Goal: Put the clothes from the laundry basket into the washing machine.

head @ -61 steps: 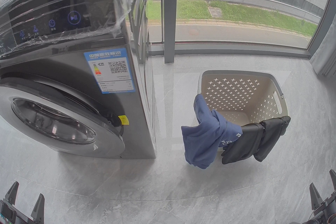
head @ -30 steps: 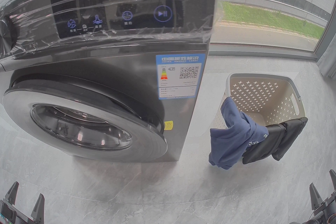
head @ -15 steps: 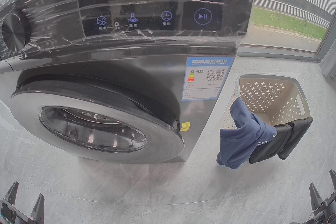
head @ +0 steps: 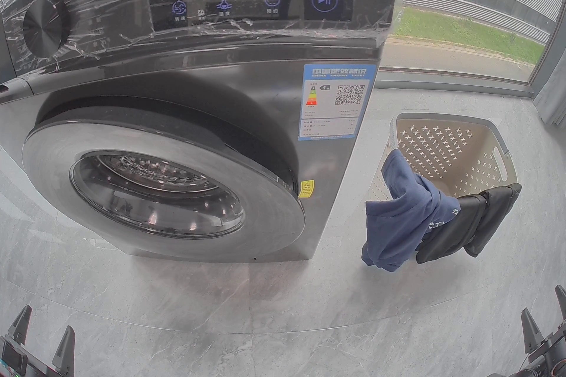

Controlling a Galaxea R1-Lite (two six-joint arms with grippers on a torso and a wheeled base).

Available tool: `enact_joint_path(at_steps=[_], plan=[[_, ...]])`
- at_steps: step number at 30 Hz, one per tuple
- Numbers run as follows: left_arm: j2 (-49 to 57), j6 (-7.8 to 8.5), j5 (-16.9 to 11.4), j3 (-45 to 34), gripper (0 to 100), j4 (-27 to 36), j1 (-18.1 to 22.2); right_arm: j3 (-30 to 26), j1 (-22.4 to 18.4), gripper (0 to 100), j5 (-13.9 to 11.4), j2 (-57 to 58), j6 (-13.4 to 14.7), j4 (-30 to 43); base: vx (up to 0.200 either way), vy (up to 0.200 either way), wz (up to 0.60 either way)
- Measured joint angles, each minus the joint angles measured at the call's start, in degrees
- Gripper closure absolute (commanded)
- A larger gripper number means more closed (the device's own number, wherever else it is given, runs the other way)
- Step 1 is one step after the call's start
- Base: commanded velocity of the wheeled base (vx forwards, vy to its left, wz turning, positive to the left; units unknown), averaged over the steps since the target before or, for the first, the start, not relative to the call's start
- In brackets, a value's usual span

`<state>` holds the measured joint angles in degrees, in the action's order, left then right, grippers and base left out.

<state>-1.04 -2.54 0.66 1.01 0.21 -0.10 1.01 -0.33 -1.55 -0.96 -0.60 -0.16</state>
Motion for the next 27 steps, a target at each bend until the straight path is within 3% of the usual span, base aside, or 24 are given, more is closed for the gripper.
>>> enact_joint_path(at_steps=[27], plan=[[0.00,0.00,0.00,0.00,0,0.01,0.00,0.00,-0.02,0,-0.01,0.00,0.00,-0.02,0.000,0.200,0.00]])
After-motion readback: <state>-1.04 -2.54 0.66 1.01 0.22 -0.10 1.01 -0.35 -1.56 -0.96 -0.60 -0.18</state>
